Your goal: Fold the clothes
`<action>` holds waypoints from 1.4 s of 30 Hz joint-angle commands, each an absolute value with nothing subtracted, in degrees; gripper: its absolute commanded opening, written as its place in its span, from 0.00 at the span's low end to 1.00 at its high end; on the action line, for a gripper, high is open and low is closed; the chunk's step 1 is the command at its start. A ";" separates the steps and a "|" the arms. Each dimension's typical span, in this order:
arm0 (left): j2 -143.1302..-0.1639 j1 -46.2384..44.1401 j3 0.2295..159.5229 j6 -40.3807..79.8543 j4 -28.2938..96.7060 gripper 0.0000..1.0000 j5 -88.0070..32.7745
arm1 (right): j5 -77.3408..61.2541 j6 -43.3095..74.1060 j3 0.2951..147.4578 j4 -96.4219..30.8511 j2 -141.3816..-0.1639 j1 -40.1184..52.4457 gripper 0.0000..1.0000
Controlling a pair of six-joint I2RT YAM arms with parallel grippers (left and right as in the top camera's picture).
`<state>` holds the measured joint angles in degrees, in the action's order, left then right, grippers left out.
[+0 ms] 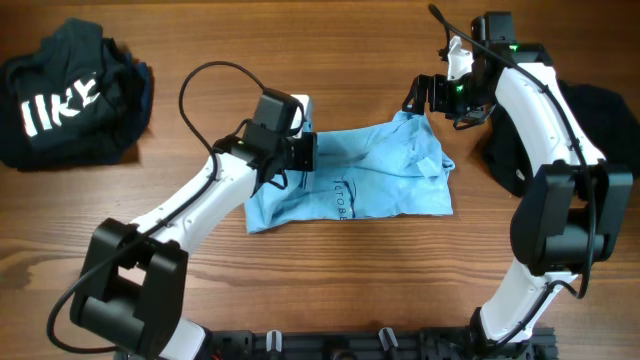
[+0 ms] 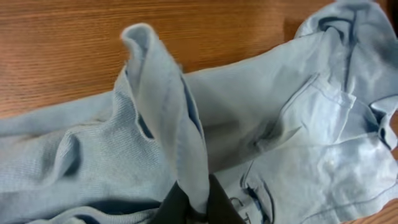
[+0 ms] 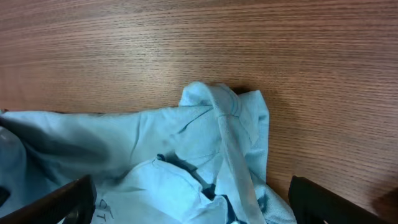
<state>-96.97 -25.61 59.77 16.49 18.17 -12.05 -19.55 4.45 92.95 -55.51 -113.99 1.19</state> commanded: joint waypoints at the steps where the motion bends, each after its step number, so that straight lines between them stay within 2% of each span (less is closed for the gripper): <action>1: -97.51 -26.15 60.55 17.43 16.45 0.45 -12.45 | -21.06 4.51 93.91 -55.53 -113.45 1.10 1.00; 3: -97.43 -26.13 60.62 17.50 16.27 0.51 -12.43 | -21.06 4.51 93.91 -55.27 -113.45 1.10 1.00; 10: -92.64 -21.28 63.26 21.91 16.75 0.56 -16.69 | -21.08 4.93 93.91 -52.69 -110.96 1.15 1.00; 19: -77.45 -2.17 64.53 22.98 24.16 0.60 -17.12 | -20.93 8.60 93.84 -56.97 -107.90 10.28 0.99; 23: -76.40 5.50 64.53 22.96 31.38 0.61 -17.10 | -14.79 17.19 93.84 -56.58 -108.01 18.26 0.97; 26: -76.99 8.86 64.51 22.94 35.68 0.60 -17.08 | -5.06 28.56 93.56 -55.83 -108.57 24.58 0.97; 32: -77.69 10.41 64.51 21.43 37.34 0.61 -16.71 | 0.45 34.98 93.14 -49.71 -111.57 34.30 0.99; 42: -77.69 10.39 64.51 19.73 37.39 0.61 -16.01 | 0.03 34.26 93.14 -44.23 -117.32 40.05 0.98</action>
<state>-77.36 10.15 64.47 21.12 37.34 -16.38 -1.43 33.41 92.95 -46.00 -115.09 38.92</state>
